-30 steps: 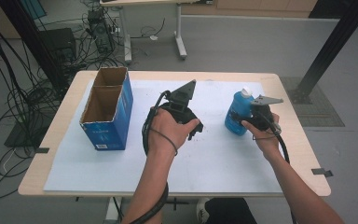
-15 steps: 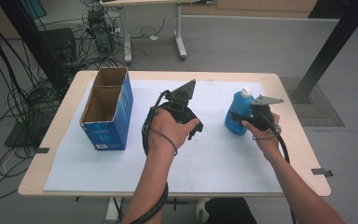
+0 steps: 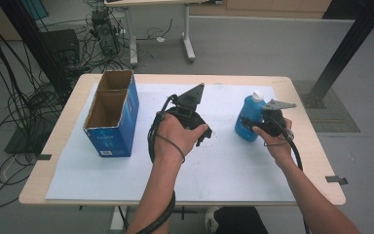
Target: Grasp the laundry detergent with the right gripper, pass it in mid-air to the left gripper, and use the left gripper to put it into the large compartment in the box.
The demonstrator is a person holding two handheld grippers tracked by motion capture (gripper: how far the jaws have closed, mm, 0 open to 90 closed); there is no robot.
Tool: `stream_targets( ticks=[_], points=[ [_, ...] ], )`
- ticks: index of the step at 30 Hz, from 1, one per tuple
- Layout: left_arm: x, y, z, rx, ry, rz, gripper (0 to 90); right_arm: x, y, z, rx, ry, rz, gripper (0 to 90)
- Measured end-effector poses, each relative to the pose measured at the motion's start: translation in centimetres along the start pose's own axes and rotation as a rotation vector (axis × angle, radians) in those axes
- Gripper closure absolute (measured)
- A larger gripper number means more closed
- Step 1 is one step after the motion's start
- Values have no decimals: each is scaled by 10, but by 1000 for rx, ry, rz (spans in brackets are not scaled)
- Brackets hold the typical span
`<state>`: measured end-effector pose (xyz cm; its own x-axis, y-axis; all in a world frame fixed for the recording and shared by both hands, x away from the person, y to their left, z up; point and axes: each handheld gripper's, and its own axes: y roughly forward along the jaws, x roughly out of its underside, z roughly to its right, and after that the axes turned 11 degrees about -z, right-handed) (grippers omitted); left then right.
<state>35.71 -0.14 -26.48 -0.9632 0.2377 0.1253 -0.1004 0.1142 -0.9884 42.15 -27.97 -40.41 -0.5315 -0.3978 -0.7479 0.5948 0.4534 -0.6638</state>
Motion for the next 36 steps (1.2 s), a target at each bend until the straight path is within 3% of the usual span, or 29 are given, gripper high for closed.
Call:
stream_targets(
  ticks=[36],
  points=[
    [-2, -4, 1, -11, 2, 1, 53, 0, 0, 0, -2, -2, 0, 445]
  ],
)
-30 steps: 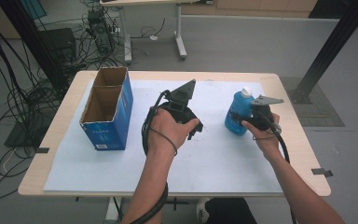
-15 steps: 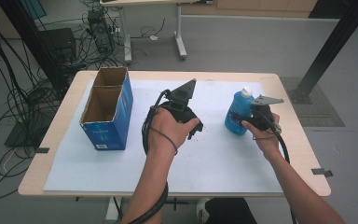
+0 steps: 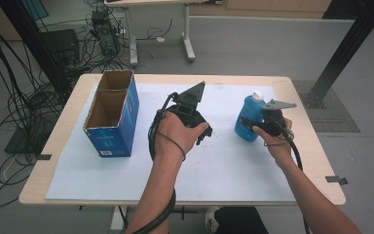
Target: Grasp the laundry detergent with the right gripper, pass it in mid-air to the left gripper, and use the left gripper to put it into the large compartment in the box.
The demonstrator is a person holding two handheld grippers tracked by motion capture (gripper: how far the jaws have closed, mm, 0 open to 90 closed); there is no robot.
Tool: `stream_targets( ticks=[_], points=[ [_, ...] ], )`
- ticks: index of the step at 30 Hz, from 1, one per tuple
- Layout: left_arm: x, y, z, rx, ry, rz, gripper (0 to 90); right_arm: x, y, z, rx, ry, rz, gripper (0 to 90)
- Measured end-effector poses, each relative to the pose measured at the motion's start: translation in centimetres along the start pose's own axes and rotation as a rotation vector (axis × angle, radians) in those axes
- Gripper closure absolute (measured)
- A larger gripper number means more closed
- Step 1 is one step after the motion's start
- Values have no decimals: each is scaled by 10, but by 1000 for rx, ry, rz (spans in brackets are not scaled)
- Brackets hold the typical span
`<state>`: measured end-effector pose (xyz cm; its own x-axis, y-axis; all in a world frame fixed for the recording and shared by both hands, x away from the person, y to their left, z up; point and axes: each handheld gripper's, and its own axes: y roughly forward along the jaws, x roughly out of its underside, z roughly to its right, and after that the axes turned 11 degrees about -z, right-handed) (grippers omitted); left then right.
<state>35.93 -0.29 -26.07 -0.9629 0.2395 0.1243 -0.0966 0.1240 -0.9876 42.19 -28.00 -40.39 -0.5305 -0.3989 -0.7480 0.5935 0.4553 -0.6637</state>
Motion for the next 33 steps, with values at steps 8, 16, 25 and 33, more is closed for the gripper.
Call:
stream_targets(
  ticks=[8, 16, 25, 33],
  points=[
    [-1, -1, 1, -1, 3, 3, 53, 0, 0, 0, -1, 1, 0, 445],
    [0, -2, -1, -3, 3, 5, 53, 0, 0, 0, -1, 2, 0, 445],
    [-1, -2, -2, -5, 2, 4, 53, 0, 0, 0, -4, 8, -4, 443],
    [-1, -3, -3, -5, 9, 4, 54, -1, 0, 1, -4, 10, -7, 443]
  ],
)
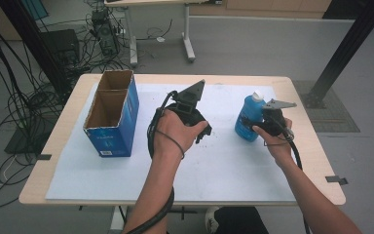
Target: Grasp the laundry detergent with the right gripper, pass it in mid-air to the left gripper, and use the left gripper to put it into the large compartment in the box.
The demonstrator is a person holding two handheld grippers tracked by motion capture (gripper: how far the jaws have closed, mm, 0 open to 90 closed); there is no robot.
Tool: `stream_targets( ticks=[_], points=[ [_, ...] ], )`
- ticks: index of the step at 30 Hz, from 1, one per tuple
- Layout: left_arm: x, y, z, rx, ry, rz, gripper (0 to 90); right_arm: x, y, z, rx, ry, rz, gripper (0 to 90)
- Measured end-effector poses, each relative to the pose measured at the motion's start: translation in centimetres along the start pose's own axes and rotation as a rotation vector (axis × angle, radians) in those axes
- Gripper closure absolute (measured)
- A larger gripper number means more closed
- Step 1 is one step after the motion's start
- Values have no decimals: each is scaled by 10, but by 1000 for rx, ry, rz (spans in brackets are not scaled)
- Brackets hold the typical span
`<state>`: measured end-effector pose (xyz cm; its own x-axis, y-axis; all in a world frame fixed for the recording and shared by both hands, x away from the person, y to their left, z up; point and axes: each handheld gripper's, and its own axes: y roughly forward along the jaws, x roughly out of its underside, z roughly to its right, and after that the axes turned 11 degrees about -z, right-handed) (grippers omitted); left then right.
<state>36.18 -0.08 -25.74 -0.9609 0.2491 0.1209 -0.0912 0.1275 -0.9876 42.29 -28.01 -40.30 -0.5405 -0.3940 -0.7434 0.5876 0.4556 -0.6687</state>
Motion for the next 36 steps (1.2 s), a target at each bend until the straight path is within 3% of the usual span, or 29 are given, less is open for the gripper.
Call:
stream_targets(
  ticks=[11, 27, 36],
  points=[
    [-1, -7, -3, -6, 14, 6, 56, -3, -5, 2, 0, 1, -5, 443],
    [-3, -18, -3, -12, 36, 9, 56, -24, -19, 4, -9, -7, -15, 442],
    [0, -28, -7, -3, 80, 12, 55, -45, -28, -5, -53, -23, -28, 442]
  ],
)
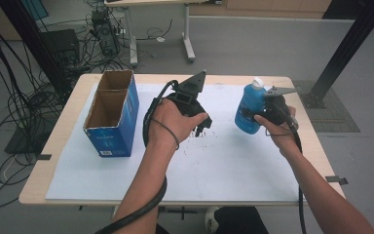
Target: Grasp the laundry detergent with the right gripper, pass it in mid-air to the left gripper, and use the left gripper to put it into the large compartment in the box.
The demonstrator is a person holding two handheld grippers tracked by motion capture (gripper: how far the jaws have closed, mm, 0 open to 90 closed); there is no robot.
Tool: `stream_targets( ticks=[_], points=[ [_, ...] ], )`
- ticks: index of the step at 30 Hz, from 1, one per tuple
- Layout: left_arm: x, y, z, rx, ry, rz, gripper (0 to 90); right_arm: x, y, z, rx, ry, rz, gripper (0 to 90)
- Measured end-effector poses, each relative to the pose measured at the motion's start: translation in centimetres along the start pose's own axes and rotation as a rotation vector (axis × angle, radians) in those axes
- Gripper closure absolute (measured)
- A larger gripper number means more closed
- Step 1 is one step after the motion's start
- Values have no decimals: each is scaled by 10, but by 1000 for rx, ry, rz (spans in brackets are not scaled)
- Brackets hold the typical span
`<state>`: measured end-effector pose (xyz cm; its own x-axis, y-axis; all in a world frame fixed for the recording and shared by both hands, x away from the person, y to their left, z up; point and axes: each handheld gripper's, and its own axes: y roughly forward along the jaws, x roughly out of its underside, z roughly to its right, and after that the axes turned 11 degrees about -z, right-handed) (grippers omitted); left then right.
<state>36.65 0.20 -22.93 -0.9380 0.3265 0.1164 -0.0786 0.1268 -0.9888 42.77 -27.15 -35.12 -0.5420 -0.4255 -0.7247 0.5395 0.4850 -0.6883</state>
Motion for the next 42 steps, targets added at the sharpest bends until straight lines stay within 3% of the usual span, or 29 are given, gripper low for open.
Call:
stream_targets(
  ticks=[7, 12, 20, 25, 26, 33, 37, 38, 42],
  points=[
    [2, -9, -4, -1, 32, 2, 56, -17, -6, -10, -34, -27, 1, 442],
    [2, -20, -5, -21, 87, 6, 56, -29, -9, -18, -62, -48, 0, 441],
    [2, -32, -8, -14, 147, 23, 54, -42, -8, -29, -100, -75, -22, 441],
    [1, -38, -12, -19, 197, 26, 55, -53, -6, -42, -147, -99, -40, 440],
    [2, -42, -15, -35, 225, 42, 56, -55, -5, -45, -154, -107, -44, 440],
    [4, -49, -23, -54, 280, 60, 58, -61, 2, -61, -219, -126, -52, 440],
    [4, -53, -29, -73, 323, 68, 56, -66, 7, -71, -254, -155, -67, 440],
    [4, -54, -32, -77, 351, 66, 56, -67, 10, -76, -273, -167, -70, 440],
    [4, -58, -36, -101, 385, 70, 53, -70, 14, -85, -315, -190, -73, 440]
  ],
)
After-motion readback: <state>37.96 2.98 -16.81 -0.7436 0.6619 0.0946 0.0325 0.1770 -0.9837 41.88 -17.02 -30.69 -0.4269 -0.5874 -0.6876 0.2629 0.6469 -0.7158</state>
